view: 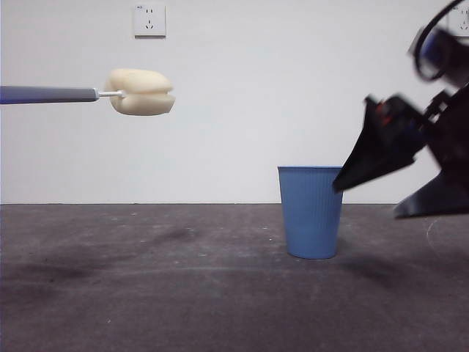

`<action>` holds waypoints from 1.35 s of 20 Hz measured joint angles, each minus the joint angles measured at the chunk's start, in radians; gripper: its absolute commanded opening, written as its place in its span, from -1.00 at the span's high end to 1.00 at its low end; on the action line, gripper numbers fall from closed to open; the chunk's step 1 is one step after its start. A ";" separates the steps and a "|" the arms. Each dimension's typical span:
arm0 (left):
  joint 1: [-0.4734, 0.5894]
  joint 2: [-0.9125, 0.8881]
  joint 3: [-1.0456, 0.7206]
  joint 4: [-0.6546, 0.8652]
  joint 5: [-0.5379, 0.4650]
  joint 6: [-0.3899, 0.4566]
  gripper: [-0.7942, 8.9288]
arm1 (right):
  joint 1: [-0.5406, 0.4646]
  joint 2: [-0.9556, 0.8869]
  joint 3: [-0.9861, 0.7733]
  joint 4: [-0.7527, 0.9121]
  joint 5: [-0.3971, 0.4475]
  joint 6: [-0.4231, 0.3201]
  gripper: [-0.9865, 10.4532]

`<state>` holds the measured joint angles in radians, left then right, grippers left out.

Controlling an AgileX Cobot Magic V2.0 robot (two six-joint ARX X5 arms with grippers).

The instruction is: Pick up the cup brush,pick up the cup,insert the brush into the cup,clean the cup,put the cup brush back,put the cup back to the fixed position on the table

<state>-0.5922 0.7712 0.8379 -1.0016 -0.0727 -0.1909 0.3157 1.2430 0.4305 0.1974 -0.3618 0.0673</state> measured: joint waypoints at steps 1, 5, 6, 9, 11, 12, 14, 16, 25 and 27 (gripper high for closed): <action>0.000 0.000 0.000 -0.001 0.001 0.000 0.85 | 0.009 0.051 0.000 0.047 0.013 -0.010 -0.11; 0.000 0.000 0.000 -0.020 0.001 0.000 0.85 | 0.025 0.166 -0.001 0.200 0.053 -0.050 -0.11; 0.000 0.000 0.000 -0.020 0.001 0.000 0.85 | 0.025 0.183 -0.001 0.232 0.056 -0.056 -0.11; 0.000 0.000 0.000 -0.020 0.001 0.000 0.85 | 0.030 0.245 -0.001 0.320 0.060 -0.077 -0.11; 0.000 0.000 0.000 -0.019 0.001 -0.001 0.85 | 0.032 0.291 -0.001 0.374 0.060 -0.088 -0.11; 0.000 0.000 0.000 -0.020 0.001 -0.003 0.85 | 0.034 0.311 -0.001 0.403 0.060 -0.091 -0.11; 0.000 0.000 0.000 -0.020 0.001 -0.005 0.85 | 0.036 0.346 -0.001 0.469 0.071 -0.094 -0.11; 0.000 0.000 0.000 -0.019 0.001 -0.006 0.85 | 0.037 0.373 -0.001 0.526 0.073 -0.094 -0.11; 0.000 0.000 0.000 -0.019 0.001 -0.012 0.85 | 0.039 0.508 0.021 0.667 0.074 -0.099 -0.11; 0.000 0.000 0.000 -0.019 0.001 -0.012 0.85 | 0.045 0.533 0.042 0.697 0.074 -0.099 -0.11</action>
<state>-0.5926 0.7712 0.8379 -1.0206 -0.0715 -0.2028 0.3603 1.7756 0.4725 0.8940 -0.2882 -0.0315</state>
